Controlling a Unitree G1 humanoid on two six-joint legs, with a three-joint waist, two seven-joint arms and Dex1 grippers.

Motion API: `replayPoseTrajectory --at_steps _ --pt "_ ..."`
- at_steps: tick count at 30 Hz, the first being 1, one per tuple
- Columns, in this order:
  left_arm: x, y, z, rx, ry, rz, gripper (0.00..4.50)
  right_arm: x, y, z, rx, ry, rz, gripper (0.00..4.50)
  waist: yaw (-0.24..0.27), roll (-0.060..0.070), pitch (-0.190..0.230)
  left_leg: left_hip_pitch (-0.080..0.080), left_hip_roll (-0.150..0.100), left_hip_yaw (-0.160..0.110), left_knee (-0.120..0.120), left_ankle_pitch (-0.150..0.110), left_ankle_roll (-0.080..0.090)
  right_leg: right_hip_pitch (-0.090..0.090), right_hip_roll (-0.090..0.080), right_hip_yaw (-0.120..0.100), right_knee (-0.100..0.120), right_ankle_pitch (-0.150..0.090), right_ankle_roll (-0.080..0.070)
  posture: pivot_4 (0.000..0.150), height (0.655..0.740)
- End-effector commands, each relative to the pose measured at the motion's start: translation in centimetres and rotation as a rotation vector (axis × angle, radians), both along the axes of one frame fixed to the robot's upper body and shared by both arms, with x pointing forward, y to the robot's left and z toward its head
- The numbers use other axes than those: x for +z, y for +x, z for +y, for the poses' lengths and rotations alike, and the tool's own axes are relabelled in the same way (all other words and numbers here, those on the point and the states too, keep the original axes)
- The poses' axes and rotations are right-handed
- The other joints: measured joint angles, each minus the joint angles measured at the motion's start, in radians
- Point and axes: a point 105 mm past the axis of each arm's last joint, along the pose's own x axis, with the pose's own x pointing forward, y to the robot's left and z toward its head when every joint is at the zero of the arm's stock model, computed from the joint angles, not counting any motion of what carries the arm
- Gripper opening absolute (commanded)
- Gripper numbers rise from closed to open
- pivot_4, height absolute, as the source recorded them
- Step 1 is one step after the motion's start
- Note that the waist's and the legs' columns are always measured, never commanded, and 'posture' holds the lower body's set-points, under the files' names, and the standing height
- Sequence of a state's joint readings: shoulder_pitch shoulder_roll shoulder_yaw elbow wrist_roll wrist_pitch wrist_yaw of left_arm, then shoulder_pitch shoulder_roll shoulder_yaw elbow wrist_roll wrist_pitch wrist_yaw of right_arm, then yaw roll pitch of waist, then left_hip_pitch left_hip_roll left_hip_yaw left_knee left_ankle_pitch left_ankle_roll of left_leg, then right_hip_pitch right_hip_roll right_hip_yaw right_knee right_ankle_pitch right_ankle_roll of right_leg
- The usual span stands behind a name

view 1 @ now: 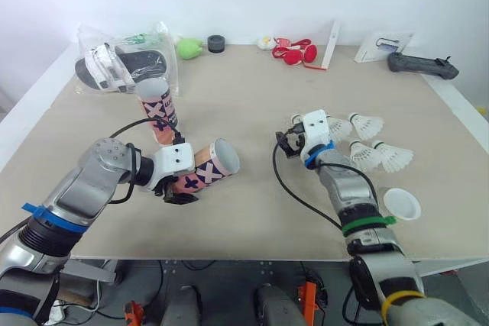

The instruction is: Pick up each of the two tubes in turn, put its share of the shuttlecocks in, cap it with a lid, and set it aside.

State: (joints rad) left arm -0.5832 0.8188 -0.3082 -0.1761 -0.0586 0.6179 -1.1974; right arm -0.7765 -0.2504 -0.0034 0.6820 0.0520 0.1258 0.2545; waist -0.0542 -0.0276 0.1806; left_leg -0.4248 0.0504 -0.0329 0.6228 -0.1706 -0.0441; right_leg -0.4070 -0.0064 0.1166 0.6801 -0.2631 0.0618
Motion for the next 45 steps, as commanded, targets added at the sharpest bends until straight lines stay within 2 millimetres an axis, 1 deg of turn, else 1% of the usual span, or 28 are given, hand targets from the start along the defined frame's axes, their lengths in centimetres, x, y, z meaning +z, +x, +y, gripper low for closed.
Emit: replayPoseTrajectory --at_steps 1,3,6,9,11,12,13,16,18,20,22,23,24,25,26,29,31,33,36,40,43,45 --pt "0.1 -0.2 -0.4 -0.01 -0.007 -0.005 3.66 1.3 1.1 0.3 -0.022 0.044 -0.057 4.43 -0.001 0.0 0.0 0.0 0.0 0.0 0.0 0.0 0.0 0.0 0.0 0.0 0.0 0.0 0.0 0.15 0.74" --pt "0.1 -0.2 -0.4 -0.007 -0.006 -0.005 3.66 1.4 1.4 0.3 -0.04 0.08 -0.06 4.43 -0.001 0.0 0.0 0.0 0.0 0.0 -0.001 0.0 0.0 0.0 0.0 0.0 0.0 0.0 0.0 0.15 0.74" --pt "0.1 -0.3 -0.3 -0.004 -0.004 -0.006 3.66 1.5 1.7 0.3 -0.05 0.103 -0.064 3.67 -0.001 0.0 0.0 0.0 0.0 0.0 -0.001 0.0 0.0 0.0 0.0 0.0 0.0 0.0 -0.001 0.15 0.74" --pt "0.2 -0.3 -0.4 -0.001 -0.003 -0.008 3.66 1.5 1.8 0.6 -0.042 0.102 -0.068 2.24 -0.002 0.0 0.0 0.0 0.0 0.0 -0.001 0.0 0.0 0.0 0.0 0.0 0.0 0.0 0.0 0.15 0.74" --pt "0.3 -0.3 -0.3 0.0 -0.003 -0.01 3.66 1.7 1.9 0.8 -0.036 0.103 -0.074 1.07 -0.003 0.0 0.0 0.0 0.0 0.0 -0.001 0.0 0.0 0.0 0.0 0.0 0.0 0.0 0.0 0.15 0.74" --pt "0.3 -0.3 -0.3 0.001 -0.002 -0.011 3.66 1.7 1.9 0.9 -0.034 0.104 -0.076 0.71 -0.004 0.0 0.0 0.0 0.0 0.0 -0.001 0.0 0.0 0.0 0.0 0.0 0.0 0.0 0.0 0.15 0.74" --pt "0.3 -0.3 -0.3 0.002 -0.002 -0.011 3.66 1.8 1.9 1.0 -0.032 0.115 -0.076 0.07 -0.004 0.0 0.0 0.0 0.0 0.0 -0.001 0.0 0.0 0.0 0.0 0.0 0.0 0.0 0.0 0.15 0.74" --pt "0.4 -0.2 -0.3 0.003 -0.001 -0.013 3.66 2.1 1.9 1.6 -0.004 0.158 -0.075 0.07 -0.005 0.0 0.0 0.0 0.0 0.0 -0.002 0.0 0.0 0.0 0.0 0.0 0.0 0.0 -0.001 0.15 0.74" --pt "0.3 -0.2 -0.4 0.002 -0.002 -0.013 3.66 3.3 1.5 3.1 0.09 0.191 -0.101 0.07 -0.006 0.0 0.0 0.0 0.0 0.0 -0.002 0.0 0.0 0.0 0.0 0.0 0.0 0.0 -0.001 0.15 0.74" --pt "0.3 -0.2 -0.4 0.002 -0.001 -0.012 3.66 4.7 0.6 4.7 0.218 0.208 -0.131 0.07 -0.007 0.001 0.001 0.0 0.0 0.0 -0.002 0.0 0.0 0.0 0.0 0.0 0.0 0.0 -0.001 0.15 0.74" --pt "0.3 -0.2 -0.3 0.003 -0.001 -0.01 3.66 6.8 -1.5 6.5 0.411 0.183 -0.167 0.07 -0.007 0.001 0.001 0.0 0.0 0.0 -0.002 0.0 0.0 -0.001 0.0 0.0 0.0 0.0 0.0 0.15 0.74" --pt "0.3 -0.3 -0.3 0.003 -0.001 -0.009 3.66 8.2 -3.6 7.4 0.559 0.132 -0.193 0.07 -0.006 0.001 0.001 0.0 0.0 -0.001 -0.002 0.0 0.0 0.0 0.0 0.0 0.0 -0.001 -0.001 0.15 0.74" --pt "0.2 -0.3 -0.3 0.002 -0.001 -0.007 3.66 9.2 -5.7 8.1 0.686 0.086 -0.198 0.07 -0.001 0.002 0.001 -0.001 0.0 -0.001 -0.002 0.0 0.0 -0.001 0.0 -0.001 0.0 -0.001 0.0 0.15 0.74" --pt "0.2 -0.4 -0.3 0.002 -0.001 -0.006 3.66 9.7 -7.1 8.4 0.761 0.055 -0.19 0.07 0.0 0.002 0.001 -0.002 0.0 -0.002 -0.002 0.0 0.0 -0.001 0.0 -0.001 0.0 -0.002 0.0 0.15 0.74" --pt "0.2 -0.4 -0.3 0.002 -0.001 -0.005 3.66 10.5 -8.9 8.5 0.847 0.0 -0.195 0.07 0.003 0.003 0.002 -0.002 0.0 -0.002 -0.002 0.0 0.0 -0.001 0.0 -0.002 0.0 -0.002 0.0 0.15 0.74" --pt "0.1 -0.4 -0.3 0.004 -0.003 -0.003 3.66 11.9 -12.6 8.0 0.997 -0.143 -0.155 0.07 0.003 0.003 0.002 -0.002 0.0 -0.002 -0.002 -0.001 -0.001 -0.001 0.0 -0.002 0.0 -0.003 -0.001 0.15 0.74" --pt "0.1 -0.4 -0.3 0.005 -0.003 -0.002 3.66 12.2 -13.9 7.8 1.04 -0.201 -0.121 0.07 0.003 0.003 0.002 -0.001 0.001 -0.002 -0.002 -0.001 -0.001 -0.001 0.001 -0.002 0.0 -0.003 -0.002 0.15 0.74" --pt "0.0 -0.4 -0.3 0.005 -0.004 -0.001 3.66 11.9 -14.6 7.9 1.063 -0.275 -0.092 0.07 0.003 0.003 0.002 0.0 0.001 -0.002 -0.002 -0.001 -0.001 -0.001 0.001 -0.002 0.0 -0.003 -0.002 0.15 0.74" --pt "0.0 -0.4 -0.4 0.004 -0.006 0.0 3.66 11.2 -15.7 8.8 1.104 -0.32 -0.057 0.07 0.003 0.003 0.002 0.0 0.001 -0.002 -0.002 -0.001 -0.001 -0.001 0.001 -0.002 0.0 -0.003 -0.002 0.15 0.74" --pt "0.0 -0.4 -0.4 0.002 -0.01 0.0 3.66 10.3 -16.2 10.4 1.135 -0.316 -0.043 0.07 0.003 0.002 0.002 -0.001 0.001 -0.002 -0.002 -0.001 -0.001 -0.001 0.001 -0.002 0.0 -0.004 -0.002 0.15 0.74" --pt "-0.1 -0.5 -0.4 0.002 -0.011 0.001 3.66 9.8 -16.1 11.2 1.137 -0.315 -0.04 0.07 0.004 0.002 0.002 -0.001 0.001 -0.002 -0.002 -0.001 -0.001 -0.001 0.001 -0.002 0.0 -0.004 -0.002 0.15 0.74" --pt "-0.1 -0.5 -0.4 0.003 -0.012 0.001 3.66 9.8 -16.1 11.3 1.138 -0.307 -0.042 0.71 0.004 0.002 0.002 -0.002 0.001 -0.002 -0.001 -0.001 -0.001 -0.002 0.001 -0.002 0.0 -0.004 -0.002 0.15 0.74"
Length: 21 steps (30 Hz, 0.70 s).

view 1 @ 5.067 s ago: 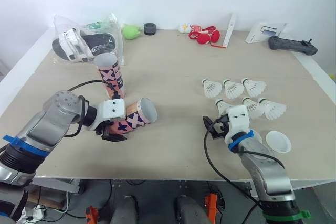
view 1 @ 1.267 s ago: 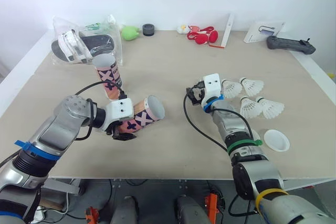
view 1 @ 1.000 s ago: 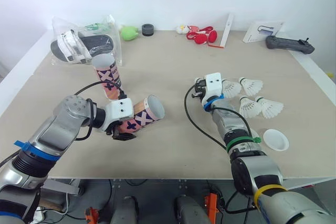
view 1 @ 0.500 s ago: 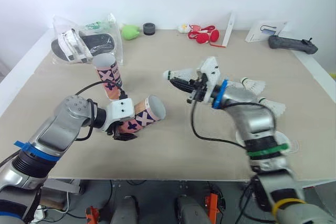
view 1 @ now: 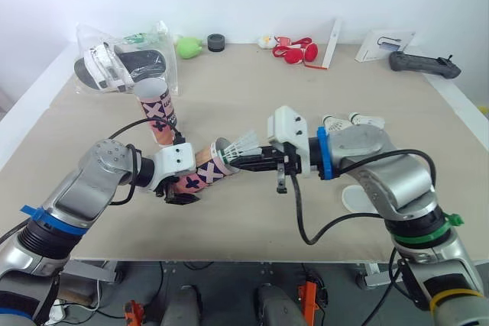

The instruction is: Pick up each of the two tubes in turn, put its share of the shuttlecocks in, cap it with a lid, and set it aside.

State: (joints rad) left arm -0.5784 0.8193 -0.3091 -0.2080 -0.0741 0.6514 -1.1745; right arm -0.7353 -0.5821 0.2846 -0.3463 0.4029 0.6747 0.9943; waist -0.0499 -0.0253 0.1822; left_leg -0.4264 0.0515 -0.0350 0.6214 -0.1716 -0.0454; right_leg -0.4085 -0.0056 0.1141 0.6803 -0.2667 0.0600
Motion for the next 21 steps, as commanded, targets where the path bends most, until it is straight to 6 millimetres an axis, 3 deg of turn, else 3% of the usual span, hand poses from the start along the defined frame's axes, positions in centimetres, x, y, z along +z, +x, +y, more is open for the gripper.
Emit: replayPoseTrajectory --at_steps 1,5,9,14,21 --pt "-0.3 -0.3 -0.1 -0.006 -0.001 0.004 3.66 1.1 -0.3 0.4 0.013 0.013 -0.052 0.9 0.0 0.0 0.0 0.0 0.0 0.0 0.0 0.0 0.0 0.0 0.0 0.0 0.0 0.0 0.0 0.15 0.74" --pt "-0.4 -0.2 0.0 -0.007 0.0 0.003 3.66 1.4 -0.5 0.3 0.012 0.038 -0.043 2.83 0.001 0.0 0.0 0.0 0.0 0.0 0.0 0.0 0.0 0.0 0.0 0.0 0.0 0.0 0.0 0.15 0.74" --pt "-0.5 -0.1 -0.1 -0.01 -0.002 0.001 3.66 2.7 -0.8 -1.4 -0.053 0.131 -0.018 4.48 0.003 0.0 0.0 0.0 0.0 0.0 0.0 0.0 0.0 0.0 0.0 0.0 0.0 -0.001 0.0 0.15 0.74" --pt "-0.6 0.0 -0.4 -0.023 -0.008 0.005 3.66 3.5 -0.8 -5.8 -0.269 0.259 0.006 4.48 0.007 0.0 0.0 -0.001 0.0 -0.002 0.0 0.0 0.0 0.001 -0.001 -0.002 0.0 -0.001 0.0 0.15 0.74" --pt "-0.8 0.3 -1.0 -0.053 -0.014 0.01 3.66 1.2 0.5 -13.3 -0.724 0.263 -0.048 4.48 0.008 0.0 0.0 0.0 -0.001 -0.001 0.001 0.0 0.0 0.002 -0.001 -0.001 0.0 0.0 -0.001 0.15 0.74"
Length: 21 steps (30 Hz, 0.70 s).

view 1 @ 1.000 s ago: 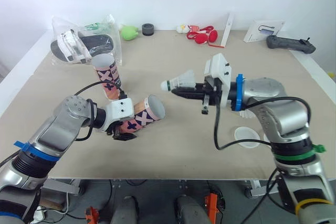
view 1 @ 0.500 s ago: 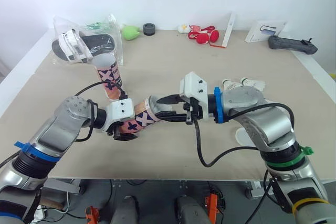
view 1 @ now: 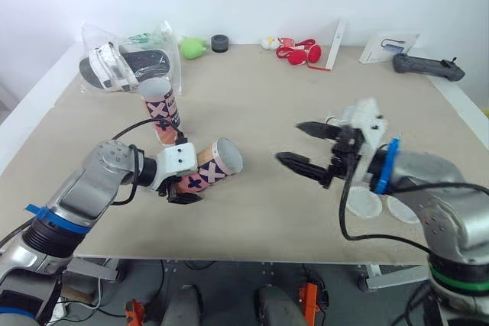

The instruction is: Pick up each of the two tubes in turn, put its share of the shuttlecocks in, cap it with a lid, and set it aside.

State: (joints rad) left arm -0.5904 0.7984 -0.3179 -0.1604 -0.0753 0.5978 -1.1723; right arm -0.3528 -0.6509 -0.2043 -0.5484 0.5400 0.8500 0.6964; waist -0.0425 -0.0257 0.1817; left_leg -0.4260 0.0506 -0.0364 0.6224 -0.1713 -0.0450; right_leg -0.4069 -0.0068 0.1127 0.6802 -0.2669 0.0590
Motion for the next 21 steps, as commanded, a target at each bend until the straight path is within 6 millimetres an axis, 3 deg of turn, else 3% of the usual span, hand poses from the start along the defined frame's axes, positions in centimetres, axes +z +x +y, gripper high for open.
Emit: replayPoseTrajectory --at_steps 1,5,11,15,21 --pt "-0.7 -0.1 -0.8 -0.038 0.002 0.021 3.66 0.5 -0.3 -3.4 -0.211 -0.004 -0.073 4.48 0.002 0.0 0.0 0.0 0.0 0.0 0.0 0.0 0.0 0.0 0.0 0.0 0.0 0.0 -0.001 0.15 0.74" --pt "-1.0 0.0 -1.4 -0.063 -0.003 0.031 3.66 -2.9 -1.4 -6.8 -0.392 -0.083 0.018 4.48 0.009 0.0 -0.001 0.0 -0.001 0.0 0.001 0.0 0.0 0.001 -0.001 0.0 0.0 -0.001 0.0 0.15 0.74" --pt "-1.2 0.4 -1.9 -0.088 -0.004 0.034 3.66 -5.2 -1.7 -9.7 -0.603 -0.101 0.048 4.48 0.009 0.001 -0.001 0.0 -0.002 0.001 0.003 0.001 0.0 0.001 -0.002 0.002 0.0 0.0 0.0 0.15 0.74" --pt "-1.2 0.6 -2.1 -0.099 -0.003 0.033 3.66 -6.3 -0.9 -10.4 -0.691 -0.106 0.045 4.48 0.009 0.001 -0.002 0.0 -0.002 0.002 0.004 0.001 0.0 0.002 -0.002 0.003 0.0 0.001 0.0 0.15 0.74" --pt "-1.1 0.6 -2.2 -0.105 -0.003 0.032 3.66 -7.6 2.0 -10.2 -0.772 -0.065 0.037 4.48 0.008 0.001 -0.002 0.0 -0.002 0.003 0.004 0.001 0.001 0.002 -0.002 0.004 0.0 0.001 0.0 0.15 0.74"
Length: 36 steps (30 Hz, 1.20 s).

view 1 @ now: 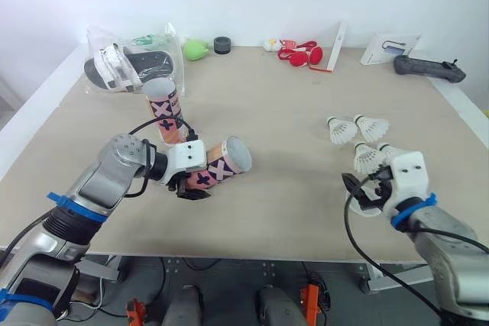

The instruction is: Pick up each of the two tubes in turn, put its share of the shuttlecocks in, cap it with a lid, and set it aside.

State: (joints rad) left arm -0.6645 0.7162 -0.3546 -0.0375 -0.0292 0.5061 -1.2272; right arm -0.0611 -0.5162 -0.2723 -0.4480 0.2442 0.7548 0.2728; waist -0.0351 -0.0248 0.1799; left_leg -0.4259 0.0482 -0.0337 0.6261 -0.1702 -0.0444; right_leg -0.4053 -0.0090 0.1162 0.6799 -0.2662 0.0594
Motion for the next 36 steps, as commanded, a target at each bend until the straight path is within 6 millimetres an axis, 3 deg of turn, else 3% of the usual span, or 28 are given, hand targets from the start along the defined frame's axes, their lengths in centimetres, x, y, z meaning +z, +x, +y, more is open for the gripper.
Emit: replayPoseTrajectory --at_steps 1,14,28,31,35,36 --pt "-0.9 -0.4 -0.6 -0.024 0.006 0.03 3.66 0.4 1.5 0.0 -0.038 -0.008 -0.053 4.48 0.0 0.0 0.0 0.0 0.0 0.0 0.0 0.0 0.0 0.0 0.0 0.0 0.0 0.0 0.0 0.15 0.74" --pt "-0.7 -0.8 0.0 0.011 0.007 0.027 3.66 -1.3 5.2 -0.2 -0.109 0.007 -0.046 4.48 -0.005 0.0 0.0 0.0 0.0 0.0 -0.002 0.0 0.0 0.0 0.0 0.0 0.0 0.0 0.003 0.15 0.74" --pt "-0.6 -0.9 0.1 0.023 0.006 0.026 3.66 -1.0 6.4 -0.4 -0.137 0.05 -0.071 4.48 -0.011 0.0 0.0 0.0 0.0 0.0 -0.002 0.0 0.0 0.0 0.0 0.0 0.0 0.001 0.004 0.15 0.74" --pt "-0.6 -0.9 0.0 0.023 0.005 0.025 3.66 -1.1 6.3 -0.5 -0.141 0.048 -0.067 3.73 -0.011 0.0 0.0 0.0 0.0 0.0 -0.002 0.0 0.0 0.0 0.0 0.0 0.0 0.001 0.004 0.15 0.74" --pt "-0.5 -0.9 0.0 0.022 0.004 0.025 3.66 -0.8 5.9 -0.6 -0.143 0.058 -0.066 1.78 -0.011 0.0 0.0 0.0 0.0 0.0 -0.002 0.0 0.0 0.0 0.0 0.0 0.0 0.001 0.004 0.15 0.74" --pt "-0.5 -0.9 0.0 0.022 0.004 0.025 3.66 -0.8 5.8 -0.6 -0.14 0.059 -0.063 1.78 -0.011 0.0 0.0 0.0 0.0 0.0 -0.002 0.0 0.0 0.0 0.0 0.0 0.0 0.001 0.004 0.15 0.74"
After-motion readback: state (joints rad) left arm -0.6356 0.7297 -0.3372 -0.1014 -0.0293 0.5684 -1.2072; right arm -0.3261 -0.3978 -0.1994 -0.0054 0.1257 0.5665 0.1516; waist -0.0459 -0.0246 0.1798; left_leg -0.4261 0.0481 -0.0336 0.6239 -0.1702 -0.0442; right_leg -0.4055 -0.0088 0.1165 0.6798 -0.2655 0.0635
